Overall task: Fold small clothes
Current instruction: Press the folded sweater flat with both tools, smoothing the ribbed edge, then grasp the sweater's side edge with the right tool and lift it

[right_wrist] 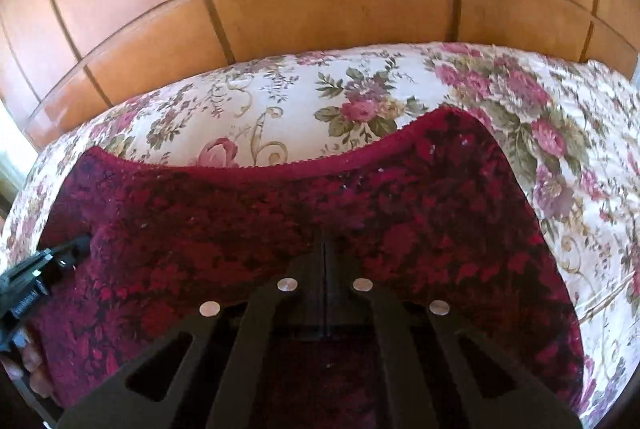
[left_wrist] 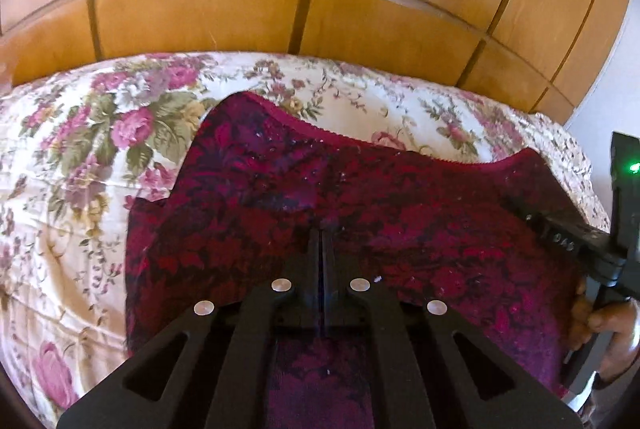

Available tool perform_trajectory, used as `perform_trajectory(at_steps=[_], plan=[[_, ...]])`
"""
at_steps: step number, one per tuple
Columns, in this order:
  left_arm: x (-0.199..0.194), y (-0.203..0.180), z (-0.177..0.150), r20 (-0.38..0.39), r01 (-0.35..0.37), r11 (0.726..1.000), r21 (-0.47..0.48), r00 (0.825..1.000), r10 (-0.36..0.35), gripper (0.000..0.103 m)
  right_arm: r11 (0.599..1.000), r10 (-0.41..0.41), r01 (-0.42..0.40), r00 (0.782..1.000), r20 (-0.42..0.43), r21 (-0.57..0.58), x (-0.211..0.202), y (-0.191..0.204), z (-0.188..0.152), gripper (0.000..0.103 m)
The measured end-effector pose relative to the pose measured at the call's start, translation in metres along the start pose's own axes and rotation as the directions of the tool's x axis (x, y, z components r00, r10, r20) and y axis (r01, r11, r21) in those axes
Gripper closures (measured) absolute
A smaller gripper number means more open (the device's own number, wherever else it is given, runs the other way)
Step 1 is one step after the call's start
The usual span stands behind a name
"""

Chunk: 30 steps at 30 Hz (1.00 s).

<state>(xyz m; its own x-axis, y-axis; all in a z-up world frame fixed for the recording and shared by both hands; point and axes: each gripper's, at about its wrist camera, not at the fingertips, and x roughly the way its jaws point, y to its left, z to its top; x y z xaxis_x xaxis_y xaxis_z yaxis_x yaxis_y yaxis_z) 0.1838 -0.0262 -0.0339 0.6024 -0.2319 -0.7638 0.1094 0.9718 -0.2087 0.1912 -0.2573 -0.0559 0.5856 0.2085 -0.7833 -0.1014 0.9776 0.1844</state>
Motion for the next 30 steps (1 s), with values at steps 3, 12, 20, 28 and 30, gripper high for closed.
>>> perform_trajectory(at_steps=[3, 12, 20, 28, 30], plan=[[-0.017, 0.003, -0.006, 0.036, -0.005, 1.0, -0.021, 0.999, 0.006, 0.08, 1.0, 0.006, -0.007, 1.0, 0.014, 0.009, -0.005, -0.001, -0.002, 0.099], [-0.059, 0.016, -0.024, 0.103, -0.051, 0.997, -0.061, 0.993, 0.057, 0.062, 1.0, 0.0, -0.001, 0.997, 0.076, 0.014, -0.044, -0.007, -0.017, 0.038], [-0.077, 0.019, -0.038, 0.128, -0.068, 0.996, -0.061, 0.989, 0.075, 0.052, 0.998, -0.049, 0.046, 0.995, 0.084, 0.041, -0.076, -0.034, -0.039, 0.028], [-0.074, 0.026, -0.047, 0.11, -0.077, 0.995, -0.071, 0.99, 0.084, 0.052, 0.998, -0.047, 0.044, 0.996, 0.072, 0.04, -0.096, -0.041, -0.059, 0.015], [-0.073, 0.029, -0.048, 0.104, -0.074, 0.994, -0.081, 0.991, 0.082, 0.052, 0.997, -0.075, 0.073, 0.995, 0.068, 0.039, -0.099, -0.042, -0.063, 0.009]])
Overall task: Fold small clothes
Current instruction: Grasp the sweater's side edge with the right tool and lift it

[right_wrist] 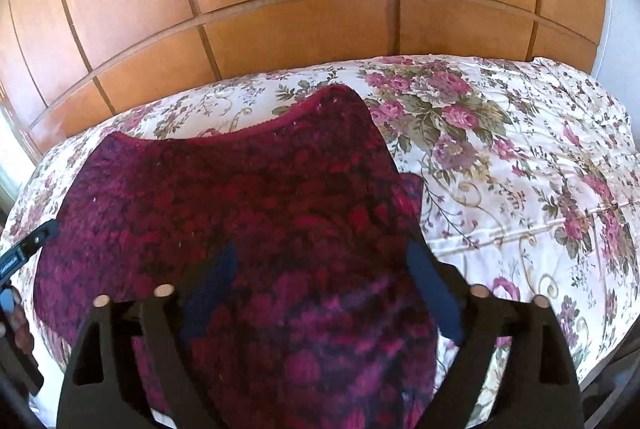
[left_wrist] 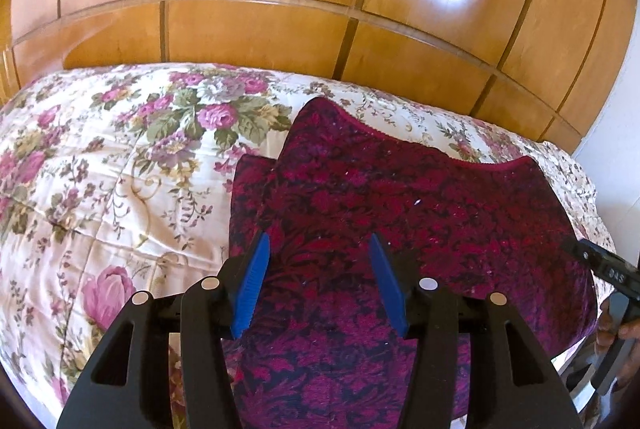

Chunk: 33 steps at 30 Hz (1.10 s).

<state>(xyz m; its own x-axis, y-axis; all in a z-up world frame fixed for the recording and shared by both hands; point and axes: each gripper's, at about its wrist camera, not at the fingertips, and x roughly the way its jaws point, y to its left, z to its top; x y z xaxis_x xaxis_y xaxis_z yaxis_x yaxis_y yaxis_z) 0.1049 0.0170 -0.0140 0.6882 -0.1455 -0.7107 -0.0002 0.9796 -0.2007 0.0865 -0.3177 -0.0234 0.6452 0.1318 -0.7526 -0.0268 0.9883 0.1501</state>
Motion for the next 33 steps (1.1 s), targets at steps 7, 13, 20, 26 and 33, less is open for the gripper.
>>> perform_trajectory(at_steps=[7, 13, 20, 26, 33], plan=[[-0.01, -0.003, 0.0, 0.025, 0.001, 1.0, -0.015, 1.0, 0.0, 0.052, 0.984, 0.085, -0.071, 0.993, -0.08, 0.163, 0.008, -0.045, -0.019, 0.003], [-0.025, -0.007, -0.001, 0.047, 0.043, 0.999, -0.034, 0.998, -0.042, 0.052, 0.884, 0.33, -0.264, 0.937, -0.116, 0.385, 0.03, -0.08, -0.041, 0.003], [-0.02, -0.039, -0.011, -0.031, 0.209, 0.978, 0.019, 0.978, -0.208, 0.052, 0.826, 0.454, -0.378, 0.886, -0.096, 0.419, 0.03, -0.09, -0.054, 0.002], [0.001, -0.059, -0.021, -0.118, 0.265, 0.963, 0.043, 0.959, -0.258, 0.052, 0.794, 0.529, -0.452, 0.844, -0.094, 0.406, 0.024, -0.086, -0.065, 0.01], [0.015, -0.052, -0.021, -0.156, 0.279, 0.96, 0.004, 0.949, -0.275, 0.052, 0.771, 0.56, -0.481, 0.824, -0.083, 0.417, 0.014, -0.077, -0.071, 0.044]])
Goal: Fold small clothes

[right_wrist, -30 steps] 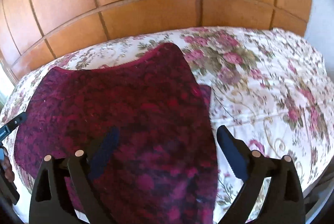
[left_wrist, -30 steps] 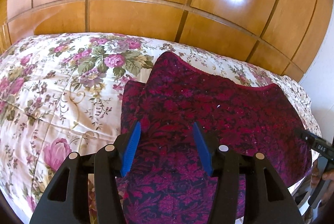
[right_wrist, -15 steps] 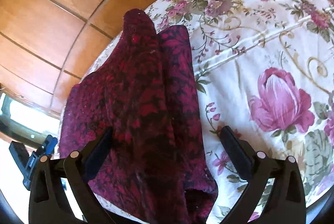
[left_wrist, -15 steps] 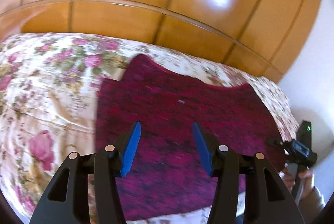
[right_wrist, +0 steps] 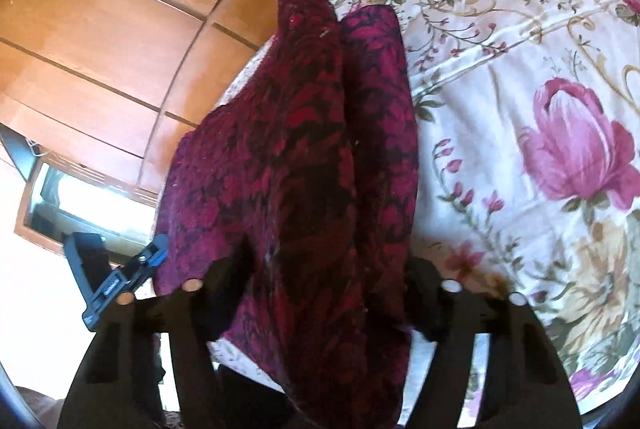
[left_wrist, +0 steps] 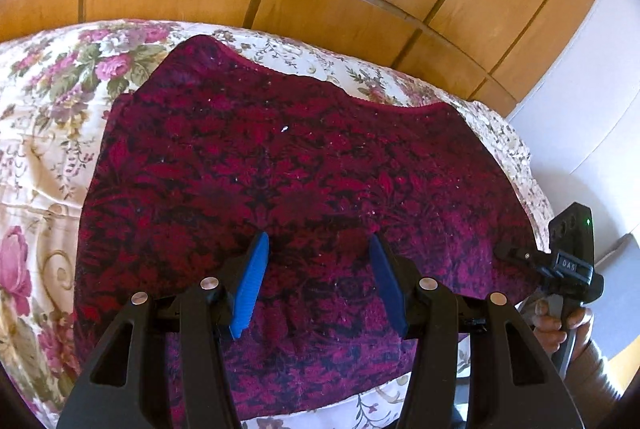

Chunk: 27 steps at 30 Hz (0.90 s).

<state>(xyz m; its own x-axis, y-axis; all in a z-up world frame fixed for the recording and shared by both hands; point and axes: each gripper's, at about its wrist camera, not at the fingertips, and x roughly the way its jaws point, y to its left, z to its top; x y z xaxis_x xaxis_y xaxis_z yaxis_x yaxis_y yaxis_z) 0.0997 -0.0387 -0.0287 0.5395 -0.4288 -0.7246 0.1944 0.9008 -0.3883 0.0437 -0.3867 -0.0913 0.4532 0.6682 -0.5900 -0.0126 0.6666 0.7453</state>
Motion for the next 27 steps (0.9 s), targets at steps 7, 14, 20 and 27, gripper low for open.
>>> perform_trajectory(at_steps=[7, 14, 20, 27], plan=[[0.001, 0.01, 0.002, -0.01, 0.034, 0.999, -0.022, 0.999, -0.034, 0.057, 0.991, 0.04, -0.031, 0.997, 0.067, -0.128, -0.02, 0.068, 0.004, 0.064], [0.006, 0.034, 0.005, -0.001, 0.109, 0.987, -0.12, 0.994, -0.11, 0.065, 0.927, 0.174, -0.155, 0.984, 0.028, -0.341, -0.001, 0.176, -0.003, 0.067], [-0.017, 0.055, 0.011, 0.055, 0.171, 0.969, -0.178, 0.985, -0.164, 0.065, 0.851, 0.089, -0.107, 0.994, -0.058, -0.515, 0.057, 0.247, -0.031, 0.069], [-0.098, 0.14, 0.008, 0.252, 0.24, 0.907, -0.345, 0.955, -0.157, 0.065, 0.691, -0.108, 0.055, 0.994, -0.028, -0.721, 0.111, 0.292, -0.08, 0.069]])
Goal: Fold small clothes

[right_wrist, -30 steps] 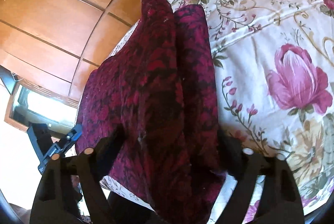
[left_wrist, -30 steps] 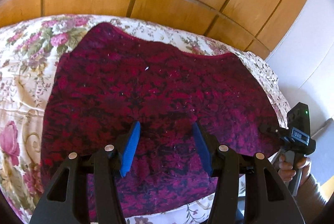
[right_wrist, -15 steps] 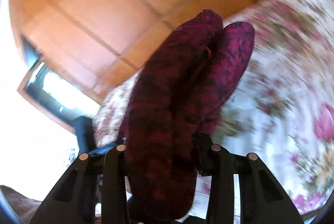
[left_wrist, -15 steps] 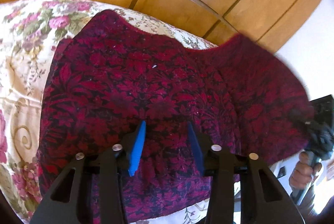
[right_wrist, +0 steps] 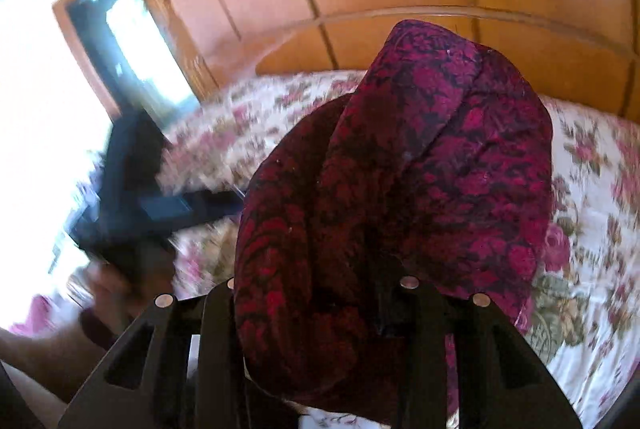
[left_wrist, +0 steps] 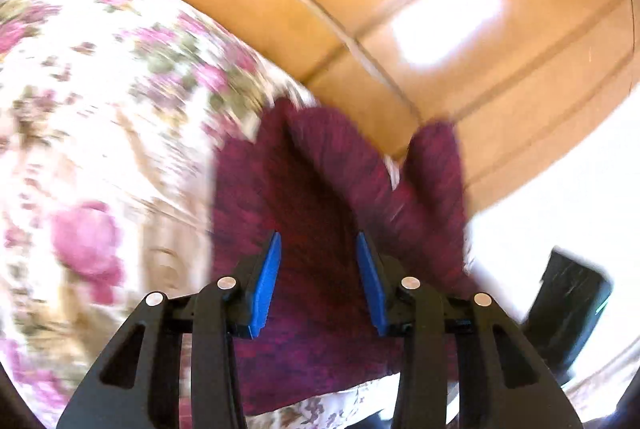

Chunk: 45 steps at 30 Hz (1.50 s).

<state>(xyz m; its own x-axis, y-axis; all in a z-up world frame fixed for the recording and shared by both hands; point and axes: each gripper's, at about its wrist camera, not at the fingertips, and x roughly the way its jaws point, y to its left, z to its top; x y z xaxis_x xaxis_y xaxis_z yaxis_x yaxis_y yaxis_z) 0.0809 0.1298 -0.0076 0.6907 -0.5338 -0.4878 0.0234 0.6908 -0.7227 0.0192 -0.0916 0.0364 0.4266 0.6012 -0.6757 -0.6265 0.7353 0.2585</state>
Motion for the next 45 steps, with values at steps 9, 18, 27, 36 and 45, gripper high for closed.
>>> perform_trajectory(at_steps=[9, 18, 27, 36, 45], plan=[[0.0, -0.024, 0.028, -0.075, 0.125, 0.99, 0.073, 0.99, -0.119, 0.051, 0.902, -0.27, 0.27, 0.962, 0.05, -0.338, 0.061, 0.057, -0.017, 0.067], [0.071, -0.052, 0.024, -0.225, 0.025, 0.982, 0.186, 0.974, 0.018, 0.081, 0.885, -0.26, 0.276, 0.961, 0.094, -0.376, 0.057, 0.055, -0.023, 0.041], [0.047, -0.056, 0.033, -0.18, -0.042, 0.959, 0.282, 0.979, 0.095, 0.086, 0.978, 0.205, -0.203, 0.977, 0.062, -0.04, -0.041, -0.037, -0.006, 0.02], [0.034, -0.019, 0.036, -0.129, -0.193, 0.938, 0.286, 0.963, 0.238, 0.086, 0.997, -0.019, 0.021, 0.999, 0.035, -0.076, 0.006, -0.032, -0.008, 0.046], [0.026, -0.013, 0.021, -0.062, -0.274, 0.921, 0.278, 0.951, 0.302, 0.082, 0.984, -0.004, -0.004, 0.999, -0.045, -0.179, 0.027, -0.015, -0.008, 0.029]])
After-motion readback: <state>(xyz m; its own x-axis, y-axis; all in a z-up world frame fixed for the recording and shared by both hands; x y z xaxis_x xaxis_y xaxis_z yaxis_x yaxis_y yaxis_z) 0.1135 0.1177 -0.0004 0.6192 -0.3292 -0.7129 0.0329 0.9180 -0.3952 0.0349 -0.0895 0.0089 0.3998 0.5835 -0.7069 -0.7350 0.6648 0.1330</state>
